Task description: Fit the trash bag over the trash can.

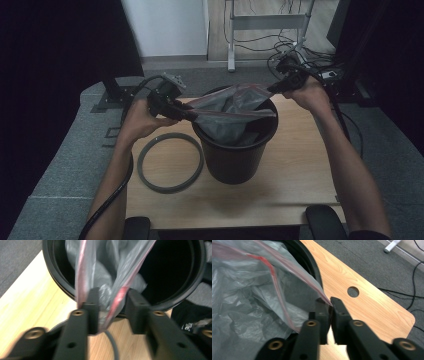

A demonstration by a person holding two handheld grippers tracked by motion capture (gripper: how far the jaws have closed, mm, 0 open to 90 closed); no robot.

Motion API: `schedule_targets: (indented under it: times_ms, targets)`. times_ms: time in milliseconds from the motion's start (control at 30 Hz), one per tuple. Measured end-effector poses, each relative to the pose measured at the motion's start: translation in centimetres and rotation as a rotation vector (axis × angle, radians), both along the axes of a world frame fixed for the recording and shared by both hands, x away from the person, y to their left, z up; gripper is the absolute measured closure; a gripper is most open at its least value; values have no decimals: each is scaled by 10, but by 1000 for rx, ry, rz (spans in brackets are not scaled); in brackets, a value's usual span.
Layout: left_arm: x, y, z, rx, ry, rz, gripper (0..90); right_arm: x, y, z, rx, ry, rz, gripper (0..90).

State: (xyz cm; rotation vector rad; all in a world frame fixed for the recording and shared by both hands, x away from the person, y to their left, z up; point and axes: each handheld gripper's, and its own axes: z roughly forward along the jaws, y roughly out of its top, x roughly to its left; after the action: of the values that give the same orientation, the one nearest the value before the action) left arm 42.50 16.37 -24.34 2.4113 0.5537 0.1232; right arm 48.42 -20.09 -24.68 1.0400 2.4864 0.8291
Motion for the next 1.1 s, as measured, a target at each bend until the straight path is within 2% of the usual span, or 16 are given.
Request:
schedule_targets:
  times_ms: [67,100,133,200,233,300,333,367,400,433,467,600,700,833,1033,1100]
  targets:
    - [0,2,3,-22,-9,9,522,-1,1,1,-2,-4,5,788]
    - [-1,4,6,-48,-16,15,485,-2,1,3,4,-5,12,767]
    - [-1,7,13,-109,-9,4,440,-3,1,6,29,-3,23,683]
    - [-1,8,18,-155,-4,-5,421,-5,2,8,28,-5,28,617]
    - [-1,8,18,-155,-4,-5,412,-5,2,8,28,-5,28,617]
    - [0,5,21,-150,-17,27,408,-8,4,14,45,-8,46,520]
    - [2,0,21,-119,-33,69,403,-10,6,16,47,-11,48,486]
    - [2,0,21,-119,-33,69,397,-12,8,18,47,-11,54,473]
    - [5,-6,20,-80,-45,97,394,-15,10,21,49,-6,68,463]
    - [5,-6,20,-80,-45,97,390,-15,10,21,49,-6,68,463]
    - [8,-12,17,-46,-52,116,388,-22,16,26,44,-9,90,445]
    - [16,-21,14,1,-45,158,395,-36,28,33,48,-7,142,438]
    - [20,-23,14,12,-35,167,400,-42,35,35,49,5,177,438]
    - [27,-28,15,11,-30,183,408,-51,51,32,60,35,235,433]
    - [37,-46,10,65,-13,174,448,-55,81,15,42,77,291,431]
    - [41,-51,7,94,-8,179,504,-55,90,7,3,75,290,555]
